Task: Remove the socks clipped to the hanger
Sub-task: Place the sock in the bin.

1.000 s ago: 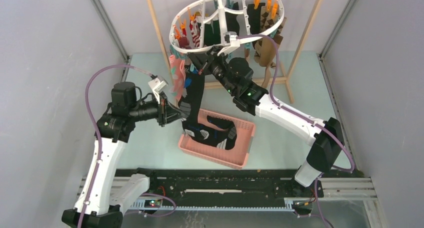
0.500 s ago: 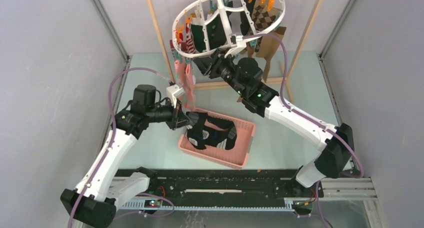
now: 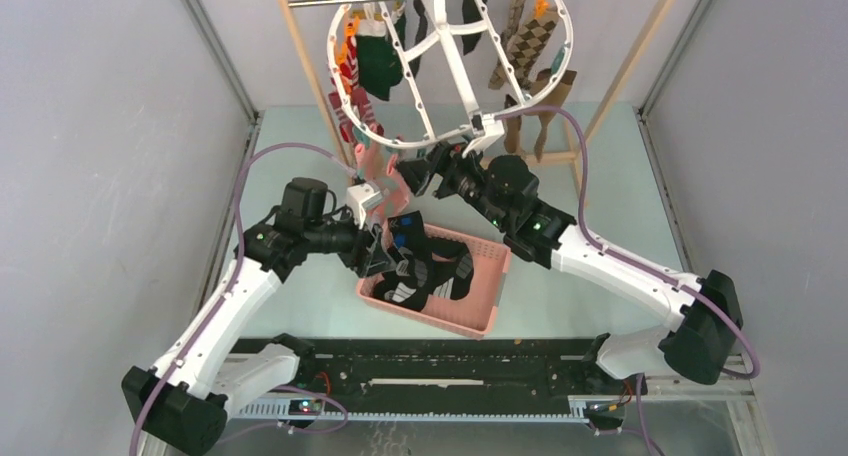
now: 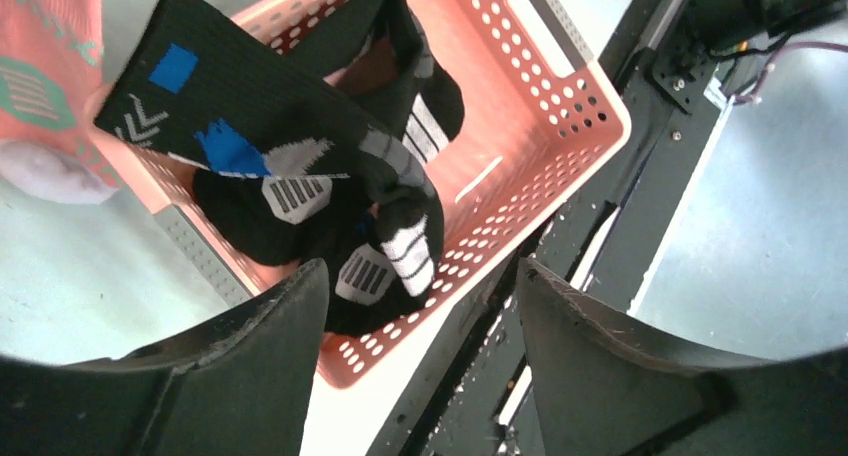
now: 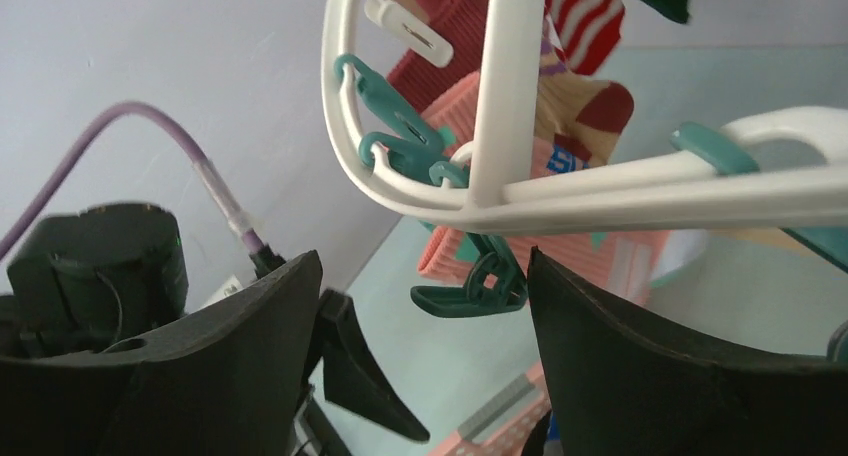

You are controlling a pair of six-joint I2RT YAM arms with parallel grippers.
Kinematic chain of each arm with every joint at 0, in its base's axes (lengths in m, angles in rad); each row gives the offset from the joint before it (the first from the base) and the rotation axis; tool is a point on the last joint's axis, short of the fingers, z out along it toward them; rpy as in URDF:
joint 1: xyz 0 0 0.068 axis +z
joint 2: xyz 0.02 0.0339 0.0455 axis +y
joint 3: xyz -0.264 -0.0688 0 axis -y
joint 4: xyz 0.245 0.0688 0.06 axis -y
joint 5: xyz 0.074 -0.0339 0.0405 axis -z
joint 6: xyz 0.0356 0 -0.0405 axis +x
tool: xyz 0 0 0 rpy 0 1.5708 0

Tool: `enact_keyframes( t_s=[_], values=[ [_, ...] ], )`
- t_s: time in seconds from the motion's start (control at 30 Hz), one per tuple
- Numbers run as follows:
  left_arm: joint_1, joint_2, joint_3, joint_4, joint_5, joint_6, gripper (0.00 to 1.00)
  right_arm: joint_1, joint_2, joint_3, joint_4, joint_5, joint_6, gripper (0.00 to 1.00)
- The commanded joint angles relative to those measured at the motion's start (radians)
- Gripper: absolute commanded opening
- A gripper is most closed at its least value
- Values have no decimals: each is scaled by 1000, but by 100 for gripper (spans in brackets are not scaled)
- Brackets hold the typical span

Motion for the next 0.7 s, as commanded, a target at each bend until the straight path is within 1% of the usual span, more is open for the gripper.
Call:
enact_keyframes(
  t_s=[0.0, 0.07, 0.13, 0.23, 0.3, 0.43, 0.53, 0.67],
  values=[
    [-4, -63, -4, -81, 3, 70, 76, 55, -31, -113, -97, 25, 45, 84],
    [11, -84, 14, -107, -10, 80, 77, 77, -34, -164, -86, 35, 62, 82],
    [60, -95, 24, -97, 0, 66, 78, 85, -34, -193, -78, 44, 69, 82],
    [117, -68, 68, -68, -18, 54, 77, 45, -56, -187, -45, 29, 55, 82],
    [136, -37, 115, -71, -39, 57, 77, 16, -74, -143, -71, 9, 42, 82],
    [154, -1, 205, -74, -53, 64, 77, 1, -88, -35, -156, -20, -1, 84],
    [155, 19, 271, -80, -57, 55, 76, -5, -82, 68, -271, -44, -12, 84],
    [154, 30, 303, -82, -51, 42, 76, -6, -96, 134, -337, -51, -17, 85]
  ],
)
